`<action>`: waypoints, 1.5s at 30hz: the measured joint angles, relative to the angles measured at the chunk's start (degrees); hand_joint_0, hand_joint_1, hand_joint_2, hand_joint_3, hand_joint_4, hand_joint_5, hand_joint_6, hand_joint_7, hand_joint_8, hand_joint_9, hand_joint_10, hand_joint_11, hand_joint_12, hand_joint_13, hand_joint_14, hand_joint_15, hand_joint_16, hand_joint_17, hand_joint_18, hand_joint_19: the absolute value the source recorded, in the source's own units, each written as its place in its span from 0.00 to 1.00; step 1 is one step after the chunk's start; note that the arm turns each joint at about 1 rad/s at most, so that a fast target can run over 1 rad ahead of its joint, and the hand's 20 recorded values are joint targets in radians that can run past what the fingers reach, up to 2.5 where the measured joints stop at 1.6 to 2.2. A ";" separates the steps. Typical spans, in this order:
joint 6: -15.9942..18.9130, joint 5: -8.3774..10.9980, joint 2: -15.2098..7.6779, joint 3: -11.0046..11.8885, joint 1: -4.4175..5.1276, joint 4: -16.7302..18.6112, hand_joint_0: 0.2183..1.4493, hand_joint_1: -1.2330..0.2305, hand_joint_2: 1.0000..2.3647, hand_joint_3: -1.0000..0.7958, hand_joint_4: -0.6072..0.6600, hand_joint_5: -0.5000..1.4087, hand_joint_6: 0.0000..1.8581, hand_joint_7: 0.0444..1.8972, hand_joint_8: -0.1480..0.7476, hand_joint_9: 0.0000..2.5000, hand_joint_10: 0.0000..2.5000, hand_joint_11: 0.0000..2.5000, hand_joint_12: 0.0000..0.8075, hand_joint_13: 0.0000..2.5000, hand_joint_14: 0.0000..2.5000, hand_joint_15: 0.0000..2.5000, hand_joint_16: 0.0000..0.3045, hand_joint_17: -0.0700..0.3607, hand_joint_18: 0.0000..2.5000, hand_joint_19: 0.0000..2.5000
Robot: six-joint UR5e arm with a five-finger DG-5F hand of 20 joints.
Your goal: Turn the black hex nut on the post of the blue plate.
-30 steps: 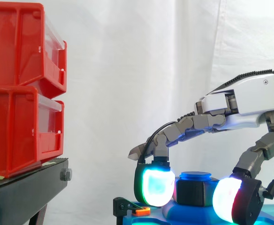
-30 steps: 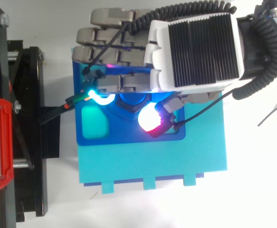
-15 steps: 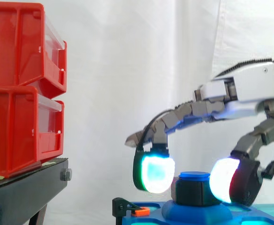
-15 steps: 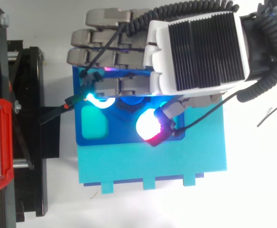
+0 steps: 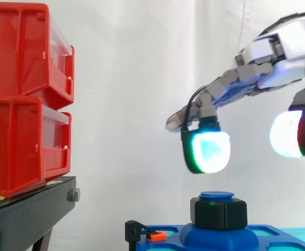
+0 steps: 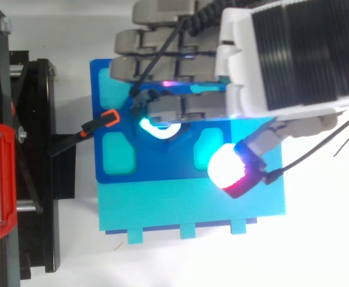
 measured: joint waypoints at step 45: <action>26.98 6.63 13.62 -18.15 -0.10 14.00 0.16 0.53 0.00 0.28 0.52 0.13 0.27 0.31 0.32 0.00 0.00 0.00 0.43 0.00 0.00 0.00 0.21 0.50 0.00 0.00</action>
